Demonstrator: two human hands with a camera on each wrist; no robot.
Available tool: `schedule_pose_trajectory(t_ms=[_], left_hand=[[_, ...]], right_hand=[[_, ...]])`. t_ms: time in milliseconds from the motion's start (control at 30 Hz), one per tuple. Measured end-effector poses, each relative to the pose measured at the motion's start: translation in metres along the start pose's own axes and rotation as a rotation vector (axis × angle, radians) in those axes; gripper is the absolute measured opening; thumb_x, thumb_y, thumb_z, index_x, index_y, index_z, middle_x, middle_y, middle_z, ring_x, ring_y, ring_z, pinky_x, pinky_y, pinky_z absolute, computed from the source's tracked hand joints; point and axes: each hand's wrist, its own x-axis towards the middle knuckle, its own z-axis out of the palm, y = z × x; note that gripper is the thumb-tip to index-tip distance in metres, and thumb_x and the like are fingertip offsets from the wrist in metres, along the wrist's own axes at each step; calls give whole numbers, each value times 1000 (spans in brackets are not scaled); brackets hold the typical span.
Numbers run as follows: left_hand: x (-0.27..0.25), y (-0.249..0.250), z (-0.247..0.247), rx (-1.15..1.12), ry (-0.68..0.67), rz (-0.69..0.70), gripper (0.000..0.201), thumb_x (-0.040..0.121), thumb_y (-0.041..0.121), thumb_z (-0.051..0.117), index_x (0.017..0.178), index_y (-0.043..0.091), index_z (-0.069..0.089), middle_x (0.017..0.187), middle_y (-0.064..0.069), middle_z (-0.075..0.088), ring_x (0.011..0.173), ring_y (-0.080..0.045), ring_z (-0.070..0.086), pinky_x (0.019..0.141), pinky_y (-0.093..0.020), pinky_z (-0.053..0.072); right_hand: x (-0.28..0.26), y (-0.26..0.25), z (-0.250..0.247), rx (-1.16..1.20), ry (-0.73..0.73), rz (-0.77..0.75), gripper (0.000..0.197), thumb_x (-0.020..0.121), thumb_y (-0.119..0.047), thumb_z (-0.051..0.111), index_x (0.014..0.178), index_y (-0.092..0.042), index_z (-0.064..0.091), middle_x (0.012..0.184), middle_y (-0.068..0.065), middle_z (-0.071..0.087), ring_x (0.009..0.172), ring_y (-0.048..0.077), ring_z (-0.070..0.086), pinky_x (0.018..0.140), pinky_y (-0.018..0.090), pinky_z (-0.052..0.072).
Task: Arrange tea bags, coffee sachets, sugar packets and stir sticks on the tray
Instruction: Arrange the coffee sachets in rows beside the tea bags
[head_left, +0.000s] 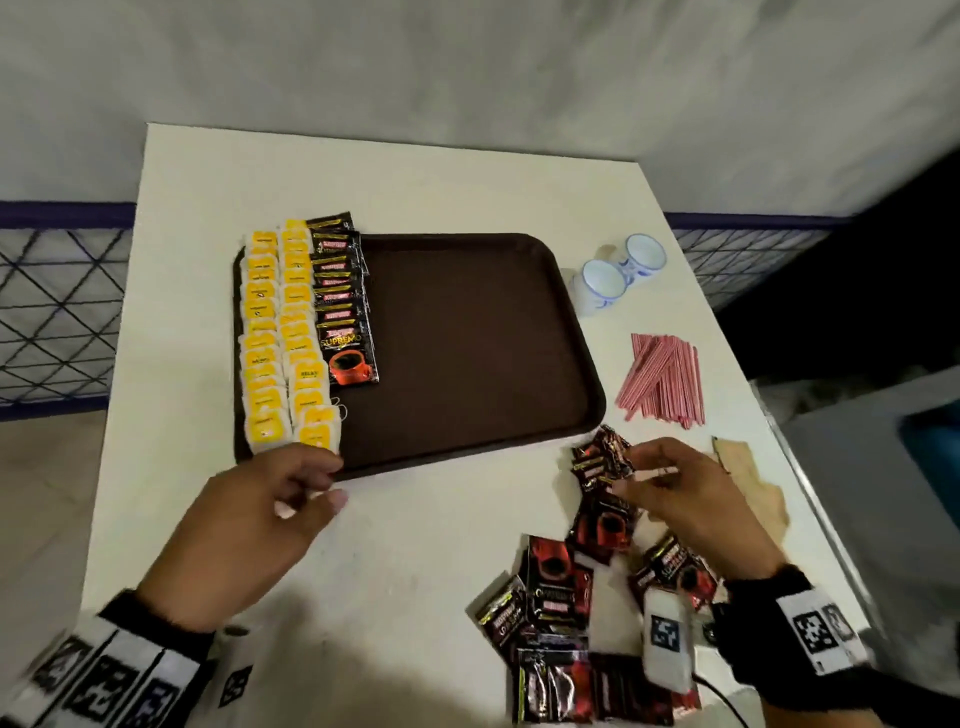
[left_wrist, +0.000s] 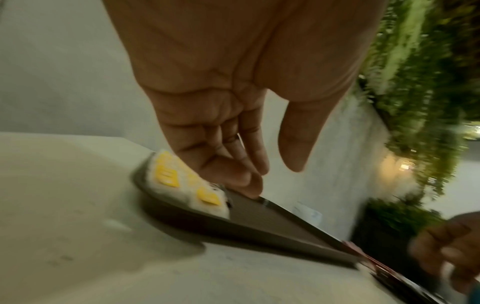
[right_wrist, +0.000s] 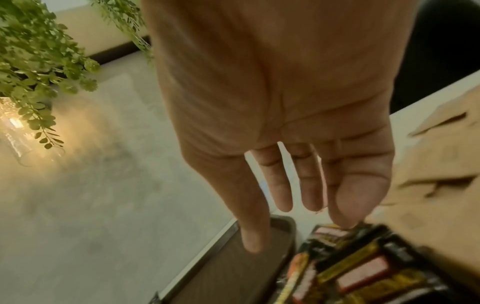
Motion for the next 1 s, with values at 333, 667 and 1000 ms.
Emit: schedule_pose_trajectory(t_ms=[333, 667, 1000], left_hand=[[-47, 71, 138, 487, -637, 338, 88, 79, 51, 75, 151, 46, 24, 160, 18, 15, 145, -9, 19, 118, -35, 29], [-63, 87, 205, 799, -902, 447, 97, 86, 40, 72, 154, 49, 3, 163, 8, -33, 145, -28, -38, 106, -76, -21], [-55, 75, 187, 853, -755, 328, 99, 84, 52, 72, 156, 45, 6, 166, 4, -24, 140, -19, -37, 115, -70, -8]], right_hand=[[28, 37, -9, -501, -228, -202, 117, 59, -41, 89, 154, -33, 21, 151, 3, 26, 141, 30, 22, 115, 49, 31], [48, 39, 10, -719, -292, -345, 140, 44, -61, 88, 155, -27, 9, 157, 9, 19, 142, 34, 19, 115, 53, 28], [36, 28, 30, -753, -296, -534, 101, 64, -40, 83, 147, -25, 27, 134, 5, 39, 123, 27, 42, 103, 47, 40]])
